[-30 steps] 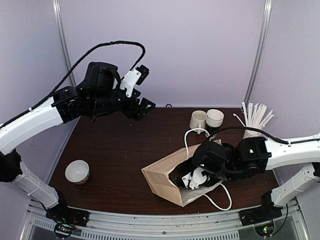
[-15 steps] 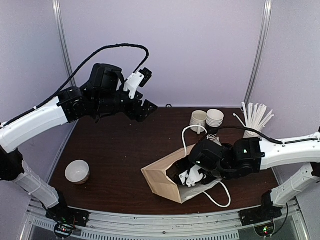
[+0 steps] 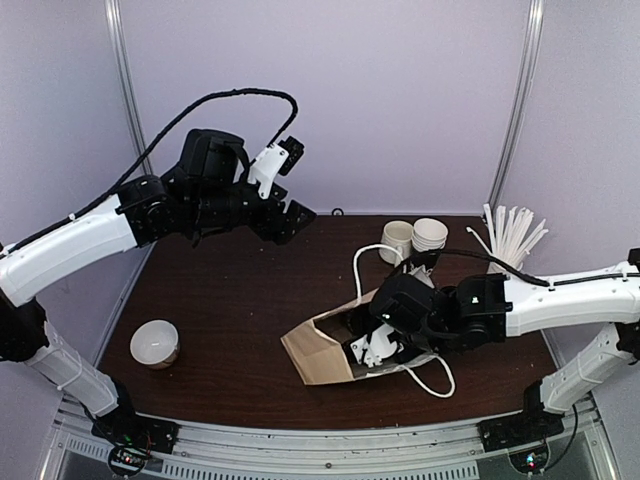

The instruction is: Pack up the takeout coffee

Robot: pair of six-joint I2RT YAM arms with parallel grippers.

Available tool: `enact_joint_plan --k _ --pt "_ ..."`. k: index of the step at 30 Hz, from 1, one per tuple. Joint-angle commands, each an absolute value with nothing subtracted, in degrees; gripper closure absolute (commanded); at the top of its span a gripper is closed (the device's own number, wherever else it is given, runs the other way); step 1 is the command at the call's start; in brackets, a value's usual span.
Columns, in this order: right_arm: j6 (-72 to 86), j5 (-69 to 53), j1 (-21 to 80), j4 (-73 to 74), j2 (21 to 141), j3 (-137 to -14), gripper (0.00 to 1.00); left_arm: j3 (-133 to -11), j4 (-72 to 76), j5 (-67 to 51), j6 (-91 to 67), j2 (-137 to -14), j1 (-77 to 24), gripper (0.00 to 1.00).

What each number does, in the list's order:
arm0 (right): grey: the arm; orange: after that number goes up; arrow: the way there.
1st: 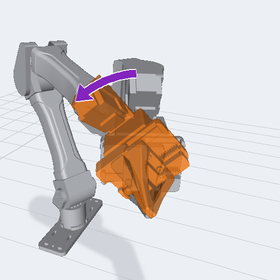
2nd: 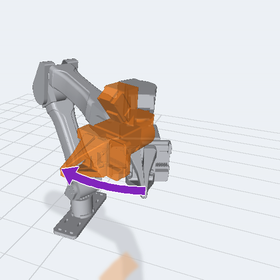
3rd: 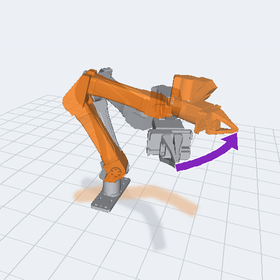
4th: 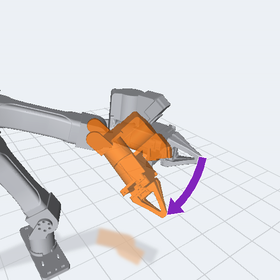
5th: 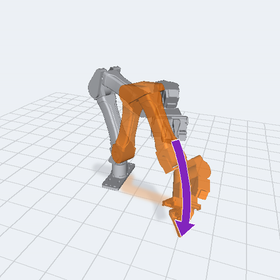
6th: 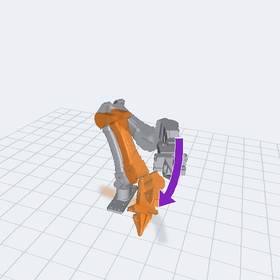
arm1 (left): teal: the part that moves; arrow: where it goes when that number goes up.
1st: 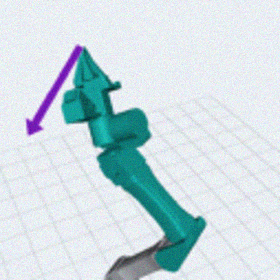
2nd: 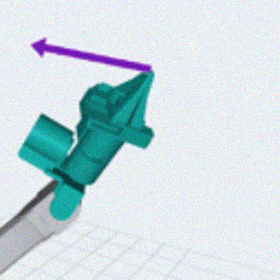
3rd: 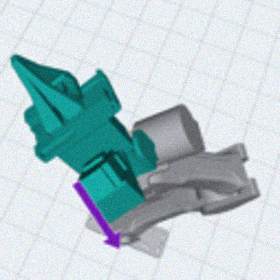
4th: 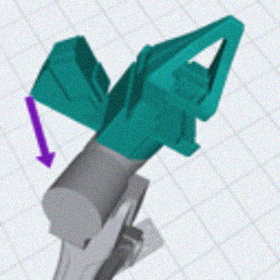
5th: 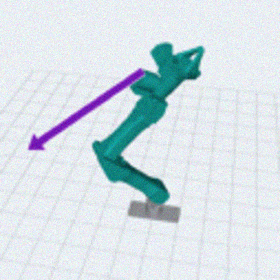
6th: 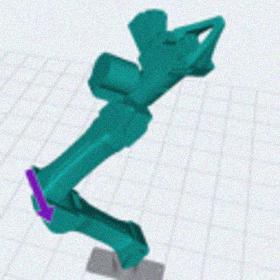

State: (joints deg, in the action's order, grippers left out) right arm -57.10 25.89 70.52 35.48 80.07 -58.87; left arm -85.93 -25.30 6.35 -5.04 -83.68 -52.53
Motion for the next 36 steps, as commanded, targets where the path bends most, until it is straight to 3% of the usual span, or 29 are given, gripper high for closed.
enact_joint_plan --k 1,13,31,36 --pt "-57.74 23.79 67.9 35.19 82.36 -59.53 0.46 -84.76 -22.41 5.63 -5.7 -82.83 -51.87 0.19" --pt "-56.24 8.49 60.36 54.3 92.52 -75.31 0.46 -80.53 -22.34 6.91 -5.8 -78.47 -51.12 0.19" --pt "-55.81 -6.51 51.39 79.71 116.44 -108.98 0.46 -70.46 -21.82 5.68 -6.54 -68.7 -47.69 0.18" --pt "-56.14 -8.38 50.3 81.89 121.35 -113.52 0.46 -69.08 -21.8 4.55 -6.6 -66.97 -46.96 0.18"
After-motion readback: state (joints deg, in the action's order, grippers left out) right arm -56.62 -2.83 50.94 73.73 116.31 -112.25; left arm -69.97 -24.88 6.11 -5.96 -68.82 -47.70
